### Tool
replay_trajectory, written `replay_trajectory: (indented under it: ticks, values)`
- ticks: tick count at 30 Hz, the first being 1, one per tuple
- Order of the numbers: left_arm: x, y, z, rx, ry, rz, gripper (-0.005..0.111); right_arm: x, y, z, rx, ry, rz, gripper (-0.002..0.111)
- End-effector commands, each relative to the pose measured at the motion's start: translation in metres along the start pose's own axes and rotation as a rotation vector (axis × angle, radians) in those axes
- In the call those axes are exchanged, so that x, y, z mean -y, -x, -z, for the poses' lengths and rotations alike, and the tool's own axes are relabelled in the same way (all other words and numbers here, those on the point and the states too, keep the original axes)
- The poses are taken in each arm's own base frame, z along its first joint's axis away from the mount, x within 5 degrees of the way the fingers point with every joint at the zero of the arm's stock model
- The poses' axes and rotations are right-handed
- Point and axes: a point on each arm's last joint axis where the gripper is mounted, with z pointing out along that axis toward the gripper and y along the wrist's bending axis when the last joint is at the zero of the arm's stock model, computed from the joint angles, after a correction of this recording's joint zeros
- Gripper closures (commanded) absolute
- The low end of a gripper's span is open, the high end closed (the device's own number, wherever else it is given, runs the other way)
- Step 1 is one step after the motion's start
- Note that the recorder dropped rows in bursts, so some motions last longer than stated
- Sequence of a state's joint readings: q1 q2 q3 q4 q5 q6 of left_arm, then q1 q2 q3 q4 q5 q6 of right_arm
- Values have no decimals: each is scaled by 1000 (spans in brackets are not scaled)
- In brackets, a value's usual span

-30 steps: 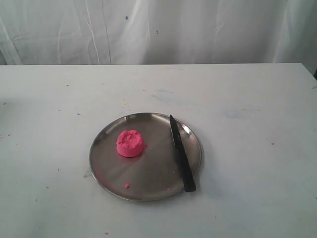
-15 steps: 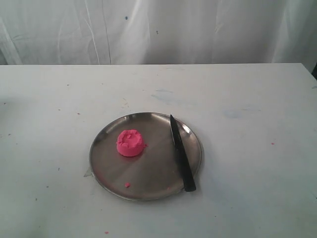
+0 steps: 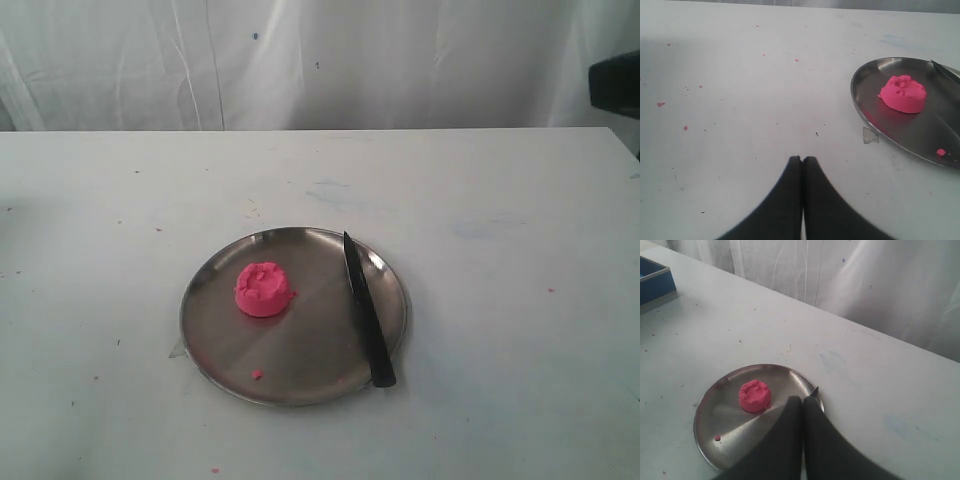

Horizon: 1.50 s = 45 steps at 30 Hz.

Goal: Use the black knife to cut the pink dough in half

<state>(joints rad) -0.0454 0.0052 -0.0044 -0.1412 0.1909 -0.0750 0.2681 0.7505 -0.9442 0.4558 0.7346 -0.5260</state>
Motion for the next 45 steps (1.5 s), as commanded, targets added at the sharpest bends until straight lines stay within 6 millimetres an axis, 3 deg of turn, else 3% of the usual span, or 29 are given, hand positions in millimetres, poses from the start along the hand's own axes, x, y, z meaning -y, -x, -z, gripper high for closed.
replay_trajectory:
  ticks: [1, 10, 12, 13, 14, 16, 20, 26, 30, 32, 38, 41, 45]
  values:
    - [0, -1, 0, 5, 3, 11, 107, 0, -7, -16, -58, 44, -52, 108]
    - [0, -1, 0, 5, 3, 11, 107, 1, -60, -82, -191, 218, -403, 108]
    - [0, -1, 0, 5, 3, 11, 107, -10, -73, -90, -237, 398, -214, 108]
    - [0, -1, 0, 5, 3, 11, 107, -20, -79, -90, -258, 550, 38, 108]
    - [0, -1, 0, 5, 3, 11, 107, -23, -82, -90, -258, 588, 133, 108]
    - [0, -1, 0, 5, 3, 11, 107, -22, -82, -94, -247, 517, 281, 108]
    - [0, -1, 0, 5, 3, 11, 107, -12, -67, -98, -130, 179, 663, 108]
    - [0, -1, 0, 5, 3, 11, 107, -40, -37, -94, 163, 15, 1172, 108]
    - [0, -1, 0, 5, 3, 11, 107, -49, -19, -89, 356, -112, 1319, 108]
    - [0, -1, 0, 5, 3, 11, 107, -48, -5, -84, 469, -214, 1287, 108]
    - [0, -1, 0, 5, 3, 11, 107, -23, 36, -61, 666, -445, 689, 108]
    - [0, -1, 0, 5, 3, 11, 107, -8, 40, -58, 632, -491, 485, 108]
    - [0, -1, 0, 5, 3, 11, 107, 23, 23, -62, 495, -557, 118, 108]
